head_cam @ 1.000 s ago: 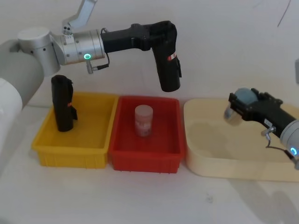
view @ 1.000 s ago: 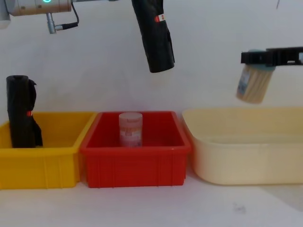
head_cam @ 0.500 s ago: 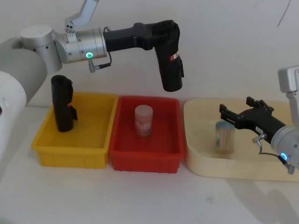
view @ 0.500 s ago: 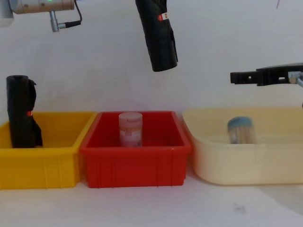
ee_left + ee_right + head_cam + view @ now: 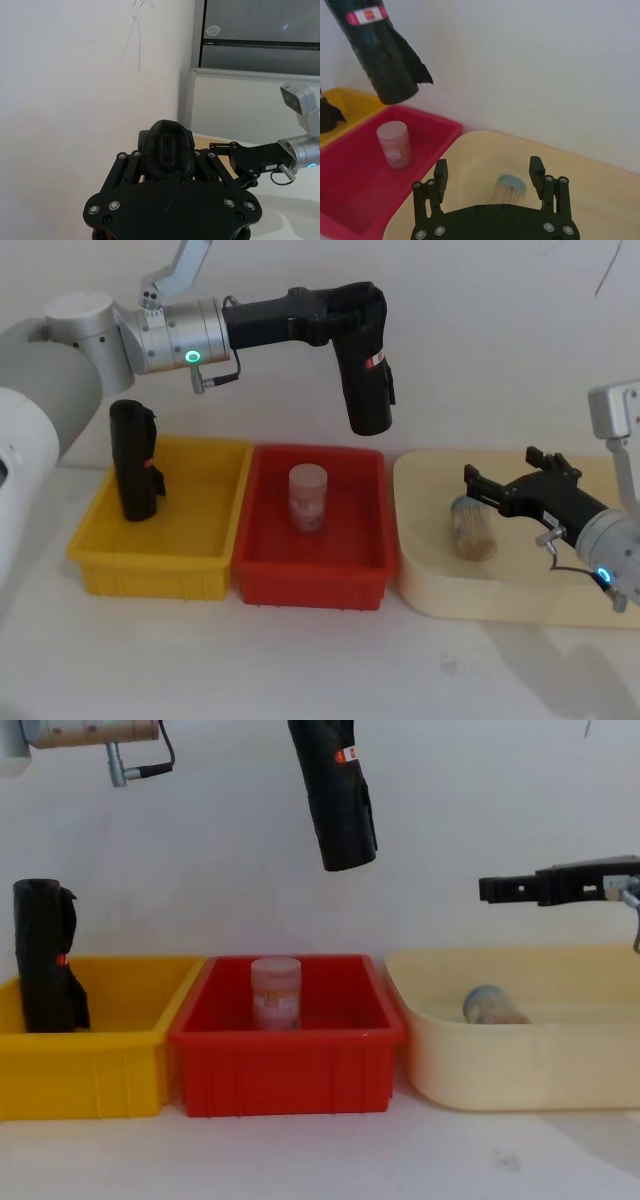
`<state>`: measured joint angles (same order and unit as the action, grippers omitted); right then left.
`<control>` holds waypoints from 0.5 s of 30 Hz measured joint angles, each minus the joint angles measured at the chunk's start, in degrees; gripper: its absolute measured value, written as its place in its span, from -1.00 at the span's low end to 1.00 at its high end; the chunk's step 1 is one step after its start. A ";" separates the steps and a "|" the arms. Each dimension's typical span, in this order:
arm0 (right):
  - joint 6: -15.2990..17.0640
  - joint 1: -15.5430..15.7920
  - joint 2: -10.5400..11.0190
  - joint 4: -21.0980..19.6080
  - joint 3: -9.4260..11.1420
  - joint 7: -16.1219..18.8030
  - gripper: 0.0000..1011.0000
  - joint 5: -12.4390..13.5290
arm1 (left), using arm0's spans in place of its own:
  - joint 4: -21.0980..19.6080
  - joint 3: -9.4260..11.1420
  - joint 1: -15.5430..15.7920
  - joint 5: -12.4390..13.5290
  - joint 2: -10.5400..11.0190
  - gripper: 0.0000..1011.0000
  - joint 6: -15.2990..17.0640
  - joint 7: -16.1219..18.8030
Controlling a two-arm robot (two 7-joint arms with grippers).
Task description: Pick up the garbage bag with the one hand and transfer it to the other hand.
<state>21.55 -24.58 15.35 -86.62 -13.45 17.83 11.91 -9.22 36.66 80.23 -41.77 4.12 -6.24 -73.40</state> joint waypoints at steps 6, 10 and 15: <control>-1.46 0.19 0.26 -1.28 -0.28 0.94 0.98 0.46 | 0.21 0.05 0.12 -0.04 -0.08 -0.28 -0.05 -0.10; -3.09 0.18 0.36 -2.62 -0.66 1.70 0.98 0.76 | 0.31 0.07 0.16 -0.05 -0.11 -0.28 -0.08 -0.13; -4.32 -0.38 0.18 -3.97 -1.40 2.23 0.98 0.92 | 0.40 0.10 0.18 -0.05 -0.14 -0.28 -0.10 -0.16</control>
<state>17.23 -24.95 15.53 -90.59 -14.85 20.05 12.83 -8.83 36.77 80.41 -41.83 3.97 -6.34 -73.56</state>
